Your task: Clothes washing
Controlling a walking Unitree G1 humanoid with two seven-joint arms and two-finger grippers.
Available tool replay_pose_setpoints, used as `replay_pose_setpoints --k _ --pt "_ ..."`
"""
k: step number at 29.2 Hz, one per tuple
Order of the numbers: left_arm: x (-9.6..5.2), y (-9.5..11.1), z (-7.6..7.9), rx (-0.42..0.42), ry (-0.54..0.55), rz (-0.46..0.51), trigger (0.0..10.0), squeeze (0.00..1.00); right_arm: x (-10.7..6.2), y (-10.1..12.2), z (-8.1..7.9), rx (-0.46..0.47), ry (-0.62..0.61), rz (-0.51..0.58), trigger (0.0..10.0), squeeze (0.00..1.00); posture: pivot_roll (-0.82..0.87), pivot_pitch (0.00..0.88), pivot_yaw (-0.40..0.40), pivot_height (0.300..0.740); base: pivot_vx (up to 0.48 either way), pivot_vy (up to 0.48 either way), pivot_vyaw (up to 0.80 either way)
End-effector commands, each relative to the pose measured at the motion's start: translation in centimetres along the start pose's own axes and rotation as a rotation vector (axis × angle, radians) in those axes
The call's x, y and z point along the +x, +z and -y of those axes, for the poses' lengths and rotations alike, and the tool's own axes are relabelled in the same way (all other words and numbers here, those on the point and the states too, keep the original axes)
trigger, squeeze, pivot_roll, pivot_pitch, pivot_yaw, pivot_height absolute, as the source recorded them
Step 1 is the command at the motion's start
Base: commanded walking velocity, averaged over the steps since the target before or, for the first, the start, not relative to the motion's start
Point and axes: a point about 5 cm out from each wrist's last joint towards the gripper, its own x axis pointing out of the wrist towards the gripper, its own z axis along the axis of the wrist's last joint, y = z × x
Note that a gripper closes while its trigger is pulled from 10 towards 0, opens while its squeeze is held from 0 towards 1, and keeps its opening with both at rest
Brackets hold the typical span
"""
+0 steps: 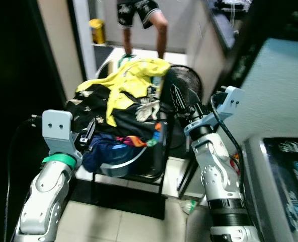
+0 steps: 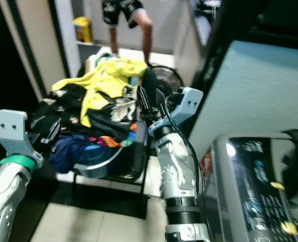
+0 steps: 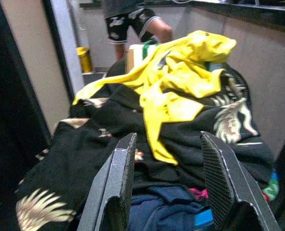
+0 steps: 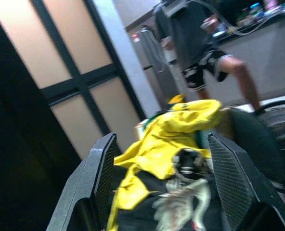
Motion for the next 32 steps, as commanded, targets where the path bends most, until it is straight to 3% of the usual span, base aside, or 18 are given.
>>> replay_pose_setpoints --k 1,9,17,32 --pt "-0.4 -0.1 -0.3 0.006 -0.004 -0.006 10.0 0.00 -0.3 -0.3 0.0 -0.010 0.001 -0.027 10.0 0.00 0.14 0.021 -0.004 0.740 0.000 0.000 0.00" --pt "-0.6 -0.2 -0.3 0.016 -0.009 -0.006 10.0 0.00 -0.6 -0.6 0.0 -0.046 0.012 -0.057 10.0 0.00 0.14 0.028 -0.003 0.740 0.000 0.000 0.00" --pt "-0.9 -0.5 0.3 -0.036 -0.004 -0.005 10.0 0.00 -1.4 -1.7 0.2 -0.092 0.013 -0.112 10.0 0.00 0.14 0.037 -0.003 0.740 0.000 0.000 0.00" --pt "-0.9 -0.2 0.8 -0.059 -0.009 0.016 10.0 0.00 -1.6 -1.7 0.2 -0.104 0.018 -0.124 10.0 0.00 0.14 0.036 -0.008 0.740 0.000 0.372 0.00"
